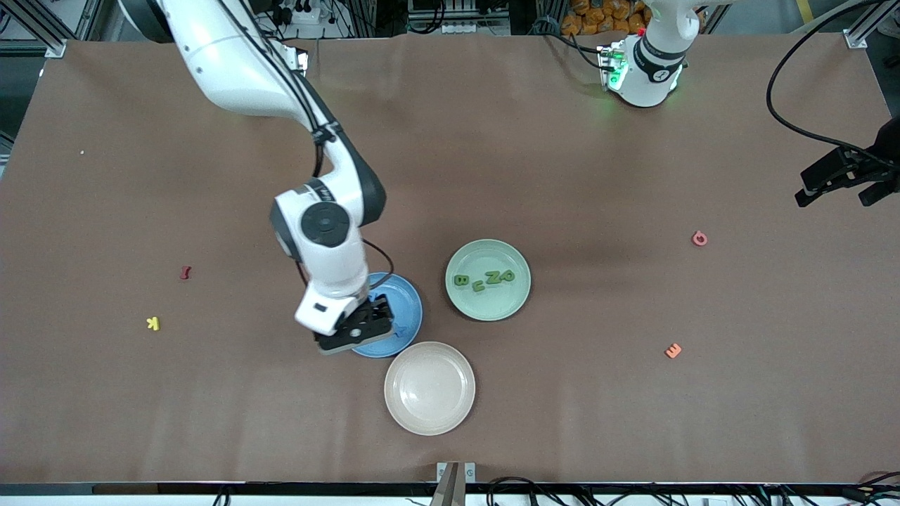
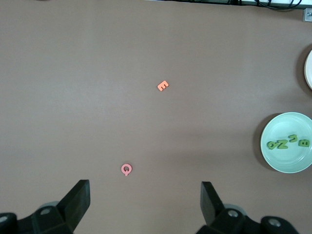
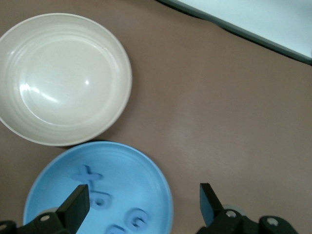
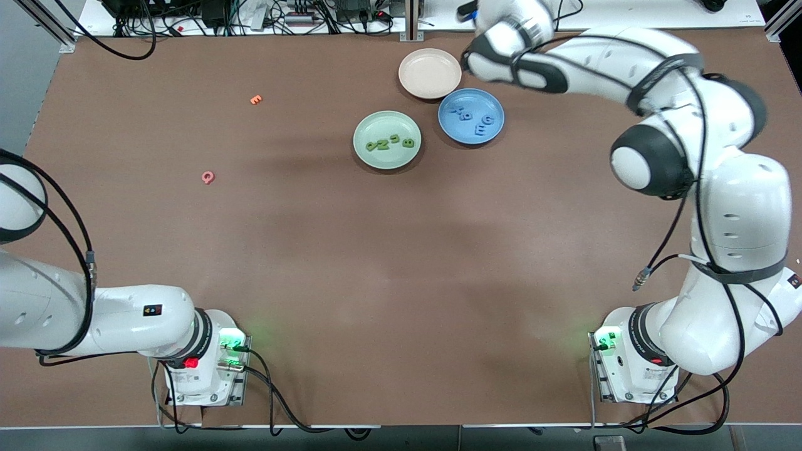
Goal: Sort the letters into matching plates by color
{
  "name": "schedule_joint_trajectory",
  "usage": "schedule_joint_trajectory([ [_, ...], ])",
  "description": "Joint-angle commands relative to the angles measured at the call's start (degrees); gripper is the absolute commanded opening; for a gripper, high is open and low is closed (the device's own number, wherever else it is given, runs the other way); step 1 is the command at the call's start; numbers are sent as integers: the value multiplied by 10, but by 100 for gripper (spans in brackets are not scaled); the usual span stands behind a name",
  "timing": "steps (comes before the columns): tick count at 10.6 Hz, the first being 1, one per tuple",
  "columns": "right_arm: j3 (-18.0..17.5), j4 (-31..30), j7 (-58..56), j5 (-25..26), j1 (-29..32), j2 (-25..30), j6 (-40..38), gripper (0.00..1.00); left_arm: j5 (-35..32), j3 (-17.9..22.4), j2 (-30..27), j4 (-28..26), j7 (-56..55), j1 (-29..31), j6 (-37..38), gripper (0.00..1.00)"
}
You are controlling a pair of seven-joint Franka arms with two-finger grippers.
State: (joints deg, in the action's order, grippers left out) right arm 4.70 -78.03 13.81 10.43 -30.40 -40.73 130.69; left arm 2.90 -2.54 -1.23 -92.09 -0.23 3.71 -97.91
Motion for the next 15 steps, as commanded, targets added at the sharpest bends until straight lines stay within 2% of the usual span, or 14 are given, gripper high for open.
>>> schedule_joint_trajectory([
  [1, -7, -34, -131, -65, 62, 85, -87, 100, 10, -3, 8, 11, 3, 2, 12, 100],
  [3, -6, -35, -215, -87, 109, 118, -134, 100, 10, -4, 9, 10, 3, 0, 12, 100],
  [6, 7, -40, -295, -92, 168, 161, -191, 100, 10, -6, 9, 9, 4, -3, 12, 100],
  [9, 10, -39, -318, -94, 218, 198, -241, 100, 8, -6, 8, 9, 8, -4, 12, 100],
  [10, 14, -39, -318, -122, 233, 209, -252, 100, 4, -6, 8, 11, 8, -5, 12, 100],
  [11, 38, -39, -322, -157, 238, 219, -262, 100, 0, -9, 8, 11, 7, -8, 12, 100],
  [12, 55, -40, -332, -167, 239, 231, -275, 100, -5, -13, 8, 12, 8, -8, 12, 100],
  [15, 91, -39, -300, -164, 238, 270, -336, 100, -18, -15, 8, 12, 8, -9, 12, 100],
])
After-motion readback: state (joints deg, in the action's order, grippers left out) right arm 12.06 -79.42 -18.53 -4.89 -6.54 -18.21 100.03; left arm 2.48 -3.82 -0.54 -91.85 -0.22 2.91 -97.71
